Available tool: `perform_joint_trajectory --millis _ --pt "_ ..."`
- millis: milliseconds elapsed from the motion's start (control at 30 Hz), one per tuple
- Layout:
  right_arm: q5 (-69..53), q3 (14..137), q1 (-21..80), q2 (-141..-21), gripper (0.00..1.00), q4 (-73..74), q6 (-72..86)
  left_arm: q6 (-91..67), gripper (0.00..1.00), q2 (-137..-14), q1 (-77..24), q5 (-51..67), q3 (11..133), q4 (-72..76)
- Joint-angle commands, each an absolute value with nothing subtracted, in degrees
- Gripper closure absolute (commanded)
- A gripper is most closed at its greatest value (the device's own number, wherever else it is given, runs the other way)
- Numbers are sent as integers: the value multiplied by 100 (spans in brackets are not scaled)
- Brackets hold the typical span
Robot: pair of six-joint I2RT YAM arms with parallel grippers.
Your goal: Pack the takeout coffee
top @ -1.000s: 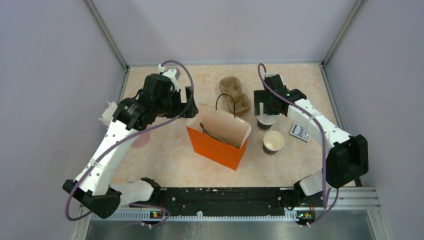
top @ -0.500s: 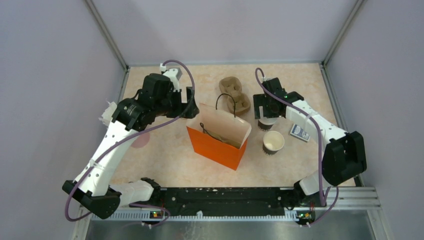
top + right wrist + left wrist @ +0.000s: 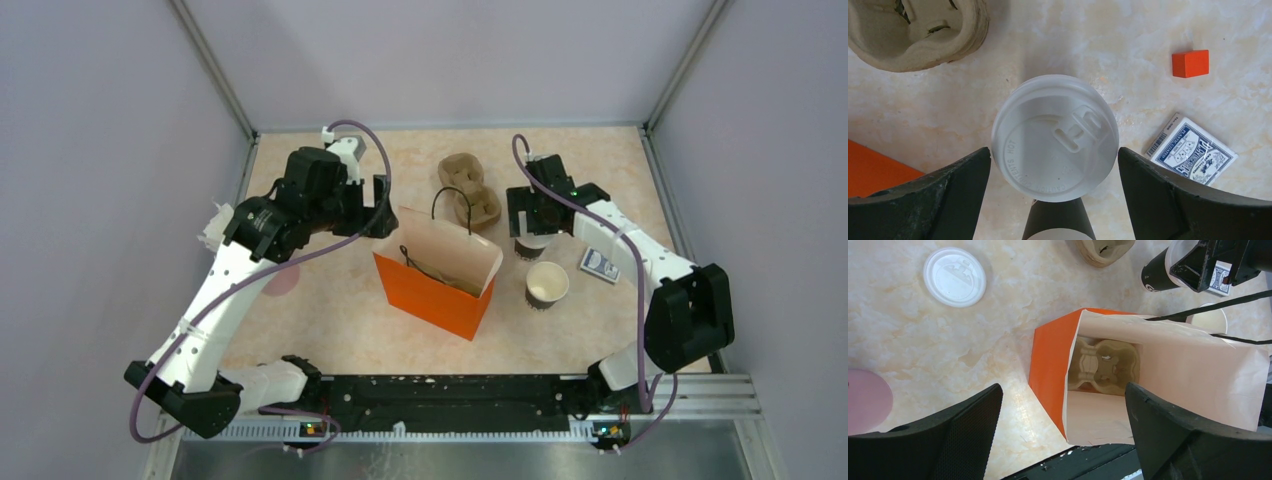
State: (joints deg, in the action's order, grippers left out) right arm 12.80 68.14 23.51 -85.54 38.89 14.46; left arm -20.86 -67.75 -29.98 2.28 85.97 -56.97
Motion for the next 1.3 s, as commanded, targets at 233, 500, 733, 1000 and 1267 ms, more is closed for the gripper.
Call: perform_joint_trajectory --millis 233,500,733,1000,1267 --pt "1025 6960 2135 -8377 9 3756 1548 -1855 4 -6776 -2969 260 8711 -5481" --pt "1002 7008 2101 -8418 12 3728 1537 -1863 4 -6755 -2966 218 8655 -5477" --pt "1048 7144 2101 -8441 10 3800 1530 -1885 3 -6773 -2965 202 8647 -5452" --pt "1073 7189 2101 -8474 8 3813 1532 -1934 4 -6775 -2970 229 8621 -5397" --pt "971 7171 2101 -8446 13 3796 1613 -1977 4 -6770 -2971 245 8612 -5371"
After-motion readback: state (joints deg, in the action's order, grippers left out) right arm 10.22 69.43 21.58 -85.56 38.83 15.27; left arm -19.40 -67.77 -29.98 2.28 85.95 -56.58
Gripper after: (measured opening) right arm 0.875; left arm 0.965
